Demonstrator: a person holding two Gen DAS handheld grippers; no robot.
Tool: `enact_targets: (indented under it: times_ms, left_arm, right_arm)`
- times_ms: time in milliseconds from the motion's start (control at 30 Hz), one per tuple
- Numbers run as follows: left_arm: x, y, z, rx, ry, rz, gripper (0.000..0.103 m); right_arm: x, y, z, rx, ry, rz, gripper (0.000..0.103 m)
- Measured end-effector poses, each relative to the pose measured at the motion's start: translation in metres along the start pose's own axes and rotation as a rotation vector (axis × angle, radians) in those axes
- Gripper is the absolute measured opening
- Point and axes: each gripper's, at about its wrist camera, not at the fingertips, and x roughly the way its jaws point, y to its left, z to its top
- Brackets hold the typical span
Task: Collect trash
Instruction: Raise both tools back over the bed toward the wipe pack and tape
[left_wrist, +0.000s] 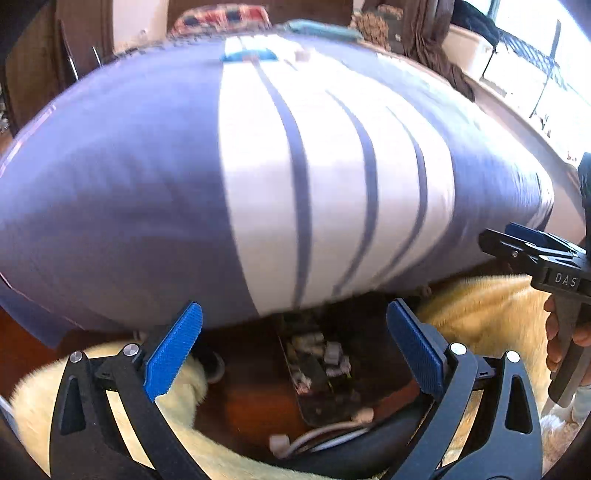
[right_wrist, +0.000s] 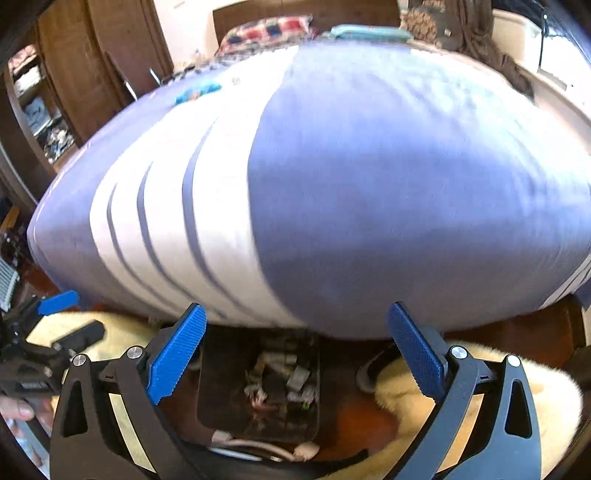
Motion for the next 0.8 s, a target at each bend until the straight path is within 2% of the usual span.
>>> enact_targets:
  times_ms: [333,533,800]
  left_arm:
    - [-0.01,0.031,0.068,-0.011,-0.094,0.084,0.095]
    - [0.001,0.048,0.104,-0.007,-0.09,0.12,0.095]
    - [0.037,0.062,0.148,0.004,-0.049,0.144,0.095]
  right_arm:
    - [-0.014,0.008,0.066,-0.064,-0.092,-0.038,0.099]
    - [0.003,0.019,0.109,-0.101,-0.093,-0.029,0.099]
    - [0.043,0.036,0.151,-0.115,-0.069,0.006,0.099]
